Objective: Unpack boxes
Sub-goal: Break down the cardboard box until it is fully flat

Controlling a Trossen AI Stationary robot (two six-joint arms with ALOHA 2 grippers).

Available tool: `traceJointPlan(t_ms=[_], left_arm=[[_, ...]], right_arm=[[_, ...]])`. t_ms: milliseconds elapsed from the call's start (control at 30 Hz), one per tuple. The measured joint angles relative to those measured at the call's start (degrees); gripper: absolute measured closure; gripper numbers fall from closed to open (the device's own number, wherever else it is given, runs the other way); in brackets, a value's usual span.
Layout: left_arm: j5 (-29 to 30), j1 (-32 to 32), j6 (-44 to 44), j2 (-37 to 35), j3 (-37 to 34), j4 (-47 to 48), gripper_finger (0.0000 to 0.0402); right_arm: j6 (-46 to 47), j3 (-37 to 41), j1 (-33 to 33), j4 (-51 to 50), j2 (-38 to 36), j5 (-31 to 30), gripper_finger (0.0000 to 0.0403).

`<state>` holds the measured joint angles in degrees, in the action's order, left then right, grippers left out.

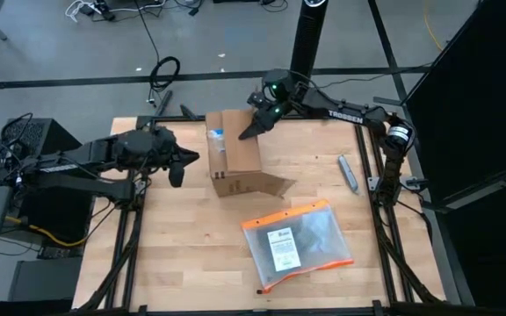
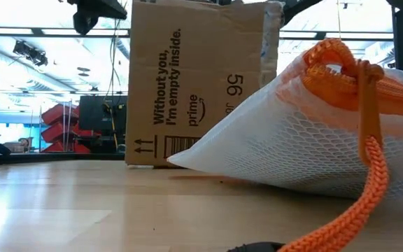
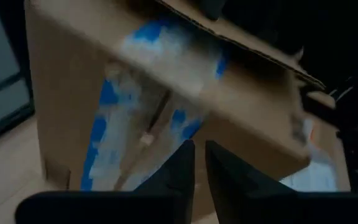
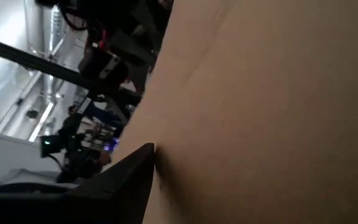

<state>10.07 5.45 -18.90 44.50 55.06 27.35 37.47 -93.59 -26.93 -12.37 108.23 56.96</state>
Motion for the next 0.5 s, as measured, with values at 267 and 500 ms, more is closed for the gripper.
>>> traceJointPlan(t_ms=[267,500], left_arm=[[-2.3,0.3,8.1,1.5,1.2,-9.4,0.0378],[-7.8,7.9,14.2,12.5,1.2,-9.4,0.0383]], right_arm=[[-1.7,0.0,3.1,-0.7,-1.0,-5.8,0.0179],[-3.2,0.0,4.3,-0.3,-1.0,-11.1,0.0178]])
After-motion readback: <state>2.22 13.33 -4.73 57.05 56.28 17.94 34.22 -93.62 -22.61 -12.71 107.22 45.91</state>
